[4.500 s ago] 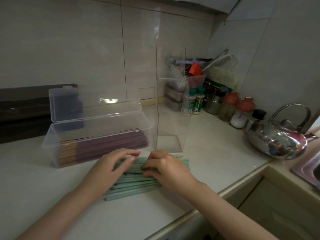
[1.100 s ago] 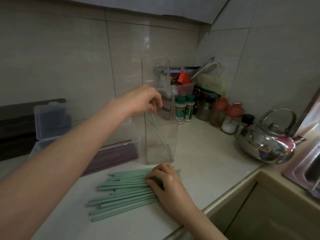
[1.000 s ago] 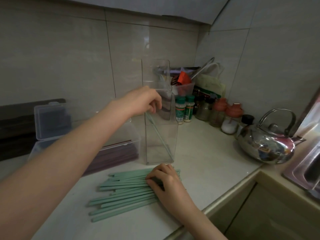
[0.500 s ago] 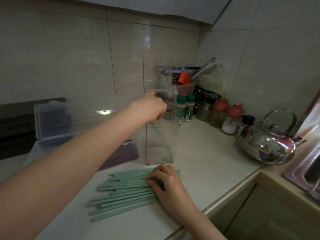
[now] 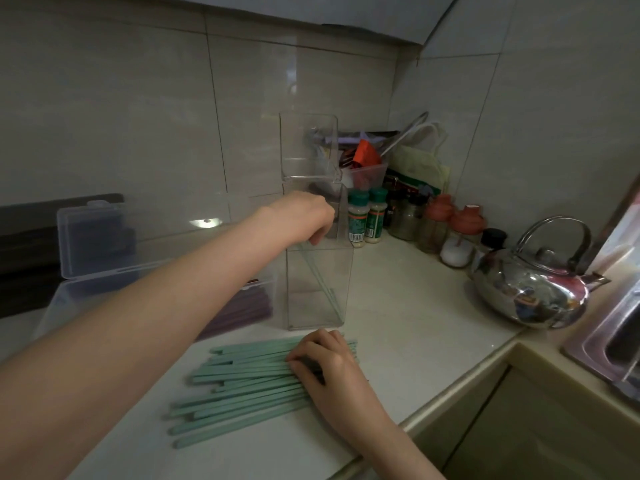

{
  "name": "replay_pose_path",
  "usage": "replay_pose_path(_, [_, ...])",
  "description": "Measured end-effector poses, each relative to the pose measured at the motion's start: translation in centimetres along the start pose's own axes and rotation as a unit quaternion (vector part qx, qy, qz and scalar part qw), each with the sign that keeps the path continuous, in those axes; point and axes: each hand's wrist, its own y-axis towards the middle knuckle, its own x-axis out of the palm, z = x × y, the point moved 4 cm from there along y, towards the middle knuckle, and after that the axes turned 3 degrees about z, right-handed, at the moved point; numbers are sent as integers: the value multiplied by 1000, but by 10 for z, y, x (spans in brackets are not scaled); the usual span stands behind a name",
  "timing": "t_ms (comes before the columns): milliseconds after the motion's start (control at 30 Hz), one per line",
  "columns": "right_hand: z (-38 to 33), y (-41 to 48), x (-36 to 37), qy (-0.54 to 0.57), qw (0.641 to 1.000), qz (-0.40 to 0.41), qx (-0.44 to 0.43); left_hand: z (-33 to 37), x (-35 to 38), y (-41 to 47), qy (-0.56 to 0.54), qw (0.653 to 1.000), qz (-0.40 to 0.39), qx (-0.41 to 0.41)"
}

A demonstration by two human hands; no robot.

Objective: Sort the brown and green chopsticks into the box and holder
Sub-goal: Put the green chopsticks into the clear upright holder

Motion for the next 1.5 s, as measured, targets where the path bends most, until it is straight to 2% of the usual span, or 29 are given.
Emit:
replay_pose_path(67, [0,0,0,0,1000,-1,0,-1,5,0,-39,999,-3,-9])
replay_pose_path(133, [0,1,0,1,1000,-1,0,-4,8,-2,-49,999,12,21])
replay_pose_path(233, [2,1,-1,14,1000,-4,11,-9,8,-12,-62,993,67,76])
replay_pose_path(333, [4,2,-2,23,999,-4,24,-13,6,-33,-109,982,126,92])
replay_pose_path(467, [4,5,-4,12,999,-4,36,-13,8,-89,-179,943,256,118])
replay_pose_path(533, [3,8,-4,12,999,-13,39,-16,13,-123,-216,920,311,97])
replay_pose_path(600, [0,11,-6,4,999,-27,26,-18,24,-150,-257,904,335,61])
replay_pose_path(733, [0,19,-11,-76,994,-70,-31,-32,72,-179,-351,878,325,-25])
replay_pose_path(833, [0,26,-27,-159,981,-73,-83,-44,109,-190,-380,865,318,-82])
replay_pose_path(900, [-4,32,-50,-169,981,-50,-75,-51,123,-194,-384,859,322,-108])
replay_pose_path(967, [-12,38,-77,-116,992,-24,-30,-55,133,-194,-390,859,308,-122])
replay_pose_path(1100, [-41,61,-119,35,997,72,17,-55,150,-185,-365,902,213,-84])
replay_pose_path(1233, [-55,115,-131,150,974,162,54,-52,151,-181,-314,925,212,-43])
replay_pose_path(1367, [-51,153,-113,105,977,168,76,-55,152,-181,-317,924,208,-47])
replay_pose_path(1500, [-38,165,-87,-35,991,82,102,-60,154,-181,-314,927,201,-44])
